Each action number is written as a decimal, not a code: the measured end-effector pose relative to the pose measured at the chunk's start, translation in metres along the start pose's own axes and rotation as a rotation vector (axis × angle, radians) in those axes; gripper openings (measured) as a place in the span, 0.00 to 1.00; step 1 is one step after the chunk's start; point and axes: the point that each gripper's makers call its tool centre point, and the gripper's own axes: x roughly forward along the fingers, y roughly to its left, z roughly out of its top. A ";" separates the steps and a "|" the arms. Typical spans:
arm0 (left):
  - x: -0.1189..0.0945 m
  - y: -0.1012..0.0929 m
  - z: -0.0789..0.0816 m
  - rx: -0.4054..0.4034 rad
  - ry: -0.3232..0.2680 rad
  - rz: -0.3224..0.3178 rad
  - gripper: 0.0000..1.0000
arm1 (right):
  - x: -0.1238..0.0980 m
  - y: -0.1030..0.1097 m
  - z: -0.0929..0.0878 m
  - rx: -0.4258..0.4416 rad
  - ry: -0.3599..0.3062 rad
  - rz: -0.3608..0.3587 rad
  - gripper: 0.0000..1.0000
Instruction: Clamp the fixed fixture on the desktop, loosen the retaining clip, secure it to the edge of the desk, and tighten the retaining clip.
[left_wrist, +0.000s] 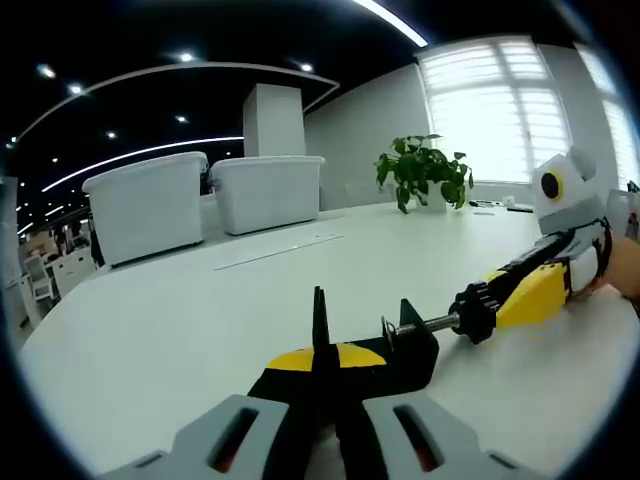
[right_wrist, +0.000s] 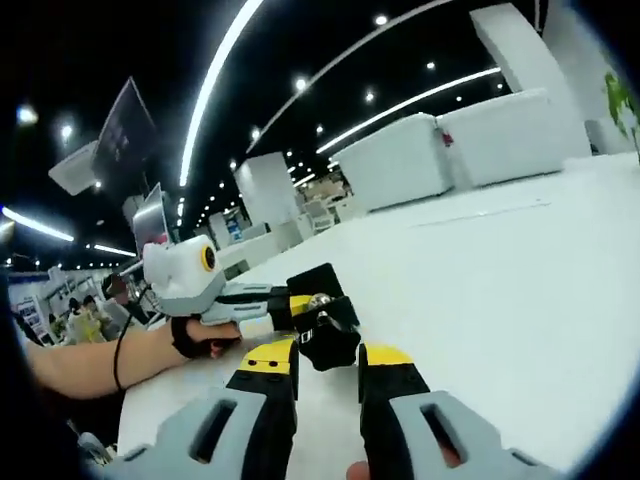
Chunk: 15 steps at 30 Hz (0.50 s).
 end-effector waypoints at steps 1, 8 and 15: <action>0.002 0.002 0.000 0.000 0.000 0.000 0.06 | 0.001 0.000 -0.001 -0.032 0.005 -0.016 0.21; 0.004 0.004 0.000 0.000 0.000 -0.001 0.06 | 0.001 0.002 -0.003 -0.021 0.005 -0.038 0.18; 0.003 0.002 -0.001 0.000 0.000 -0.001 0.06 | 0.001 0.001 0.005 -0.455 -0.050 -0.136 0.17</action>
